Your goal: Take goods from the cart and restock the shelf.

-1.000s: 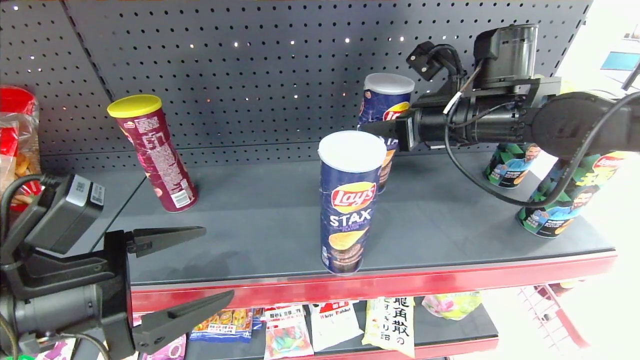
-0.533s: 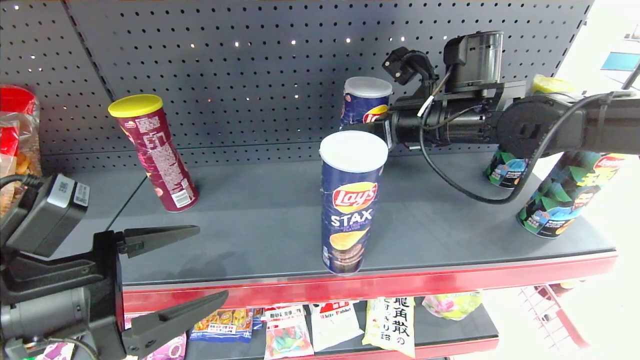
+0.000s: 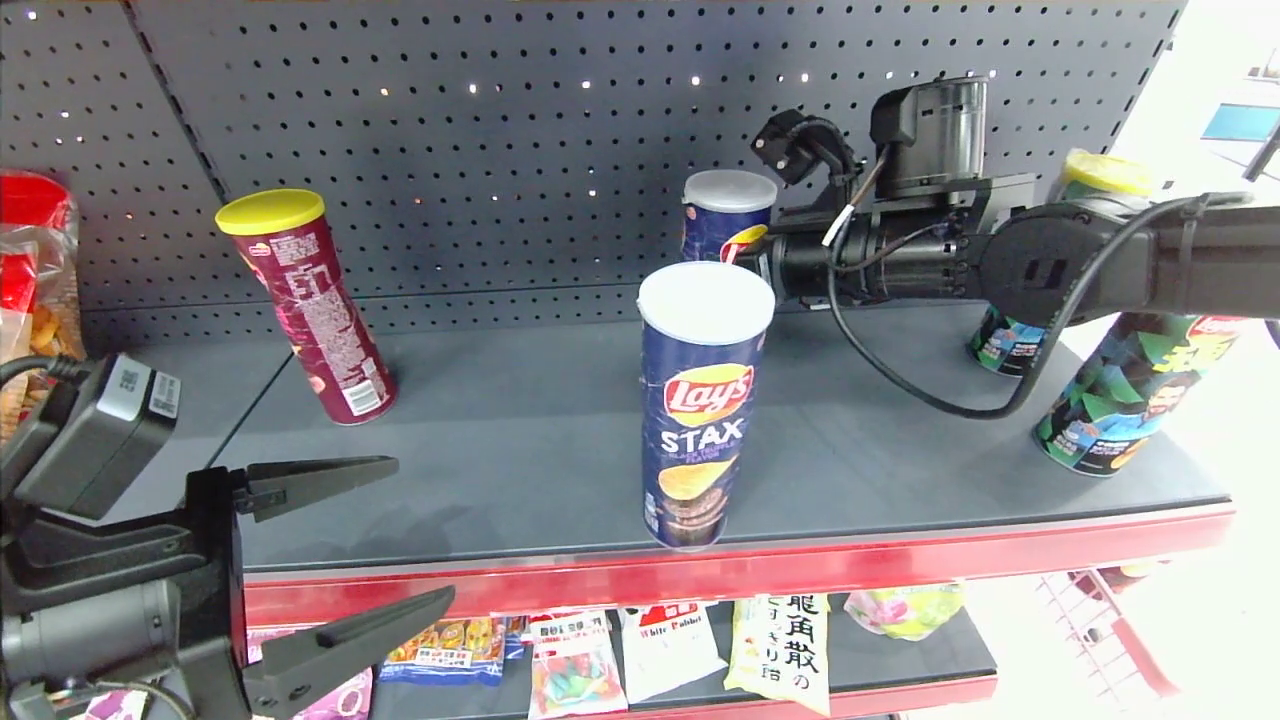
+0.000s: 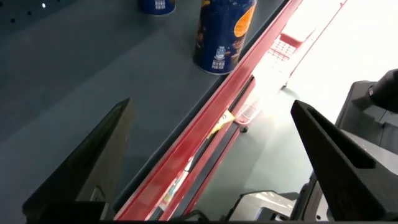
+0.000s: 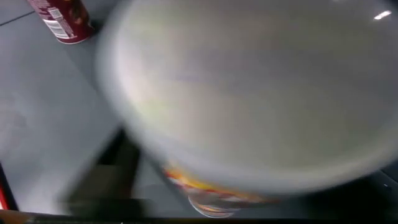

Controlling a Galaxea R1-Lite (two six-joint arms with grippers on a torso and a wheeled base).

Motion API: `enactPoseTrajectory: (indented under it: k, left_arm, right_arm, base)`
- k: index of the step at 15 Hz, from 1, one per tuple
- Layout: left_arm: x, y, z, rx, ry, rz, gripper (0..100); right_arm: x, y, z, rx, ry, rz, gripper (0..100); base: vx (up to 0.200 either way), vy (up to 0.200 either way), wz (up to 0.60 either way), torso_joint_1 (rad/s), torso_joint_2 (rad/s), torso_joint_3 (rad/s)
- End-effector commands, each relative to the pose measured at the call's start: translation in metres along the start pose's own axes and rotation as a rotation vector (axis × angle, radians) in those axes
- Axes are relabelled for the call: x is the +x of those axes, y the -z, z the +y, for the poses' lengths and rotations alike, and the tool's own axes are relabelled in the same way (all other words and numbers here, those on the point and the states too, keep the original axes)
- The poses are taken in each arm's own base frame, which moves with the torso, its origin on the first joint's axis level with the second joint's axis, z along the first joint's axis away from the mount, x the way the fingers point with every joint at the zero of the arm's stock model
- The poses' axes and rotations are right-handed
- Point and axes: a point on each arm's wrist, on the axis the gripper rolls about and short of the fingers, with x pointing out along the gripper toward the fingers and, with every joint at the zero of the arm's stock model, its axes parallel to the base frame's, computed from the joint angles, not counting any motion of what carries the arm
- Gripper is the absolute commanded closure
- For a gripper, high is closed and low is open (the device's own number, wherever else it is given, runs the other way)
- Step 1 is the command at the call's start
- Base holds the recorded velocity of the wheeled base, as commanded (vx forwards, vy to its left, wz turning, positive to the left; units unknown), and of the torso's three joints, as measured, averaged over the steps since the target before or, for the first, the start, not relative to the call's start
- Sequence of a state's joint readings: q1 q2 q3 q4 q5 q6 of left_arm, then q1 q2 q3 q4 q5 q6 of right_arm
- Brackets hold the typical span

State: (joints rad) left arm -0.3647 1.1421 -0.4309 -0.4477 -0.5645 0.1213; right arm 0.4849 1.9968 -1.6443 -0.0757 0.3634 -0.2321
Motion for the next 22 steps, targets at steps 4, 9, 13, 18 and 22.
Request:
enactPoseTrajectory:
  k: [4, 9, 13, 18, 22]
  left_arm:
    - [0.002, 0.004, 0.0, -0.009, 0.002, 0.014, 0]
    - [0.012, 0.005, 0.007, -0.018, 0.006, 0.043, 0]
    - [0.031, 0.004, 0.019, -0.007, 0.013, 0.078, 0]
    - [0.063, 0.002, 0.038, 0.042, 0.027, 0.123, 0]
    - [0.085, 0.006, 0.049, 0.064, 0.047, 0.158, 0]
  right_arm:
    - [-0.021, 0.002, 0.008, 0.011, 0.004, 0.024, 0]
    - [-0.08, 0.024, 0.008, 0.056, 0.119, 0.102, 0]
    - [-0.128, 0.037, 0.027, 0.072, 0.135, 0.126, 0]
    - [-0.192, 0.067, 0.071, 0.076, 0.113, 0.141, 0]
    - [-0.238, 0.086, 0.098, 0.062, 0.127, 0.097, 0]
  base:
    - [0.0, 0.0, 0.0, 0.0, 0.0, 0.0]
    - [0.0, 0.0, 0.0, 0.0, 0.0, 0.0]
    - [0.0, 0.0, 0.0, 0.0, 0.0, 0.0]
    - [0.0, 0.0, 0.0, 0.0, 0.0, 0.0]
    - [0.0, 0.0, 0.0, 0.0, 0.0, 0.0]
